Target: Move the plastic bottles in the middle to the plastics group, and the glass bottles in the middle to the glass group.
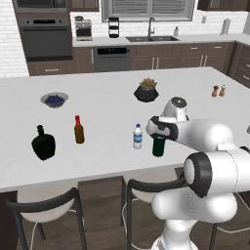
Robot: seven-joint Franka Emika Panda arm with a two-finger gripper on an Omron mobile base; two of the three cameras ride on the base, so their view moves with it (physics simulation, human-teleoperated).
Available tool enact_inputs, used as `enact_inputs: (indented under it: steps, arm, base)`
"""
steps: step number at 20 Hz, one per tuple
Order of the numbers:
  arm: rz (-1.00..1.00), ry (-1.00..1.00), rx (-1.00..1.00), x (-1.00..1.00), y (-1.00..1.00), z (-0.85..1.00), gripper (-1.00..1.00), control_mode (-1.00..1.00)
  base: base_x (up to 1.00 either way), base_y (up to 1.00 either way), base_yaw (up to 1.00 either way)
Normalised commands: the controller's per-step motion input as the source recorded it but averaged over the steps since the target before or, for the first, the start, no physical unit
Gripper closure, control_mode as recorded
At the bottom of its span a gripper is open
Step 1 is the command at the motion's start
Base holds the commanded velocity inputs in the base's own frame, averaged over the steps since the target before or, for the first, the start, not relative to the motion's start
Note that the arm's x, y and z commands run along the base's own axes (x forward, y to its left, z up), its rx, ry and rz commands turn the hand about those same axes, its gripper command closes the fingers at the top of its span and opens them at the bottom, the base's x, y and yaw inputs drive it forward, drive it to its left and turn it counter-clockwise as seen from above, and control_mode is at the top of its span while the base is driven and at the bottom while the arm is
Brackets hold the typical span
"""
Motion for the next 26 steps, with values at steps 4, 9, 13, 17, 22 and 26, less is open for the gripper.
enact_inputs:
  steps: [4, 9, 13, 17, 22, 26]
  arm:
    - [0.00, 0.00, 0.00, 0.00, 0.00, 0.00, 1.00, -1.00]
    - [0.00, 0.00, 0.00, 0.00, 0.00, 0.00, 1.00, -1.00]
    - [0.00, 0.00, 0.00, -0.19, 0.00, 0.09, 1.00, -1.00]
    - [0.00, -0.09, 0.04, -0.72, 0.29, 0.46, 1.00, -1.00]
    - [0.04, -0.01, 0.00, -0.63, 0.79, 0.21, 1.00, -1.00]
    - [0.08, 0.00, 0.00, -0.26, 1.00, 0.13, 1.00, -1.00]
  base:
    - [0.00, 0.00, 0.00]
    - [0.00, 0.00, 0.00]
    - [0.00, 0.00, 0.00]
    - [0.00, 0.00, 0.00]
    - [0.00, 0.00, 0.00]
    - [0.00, 0.00, 0.00]
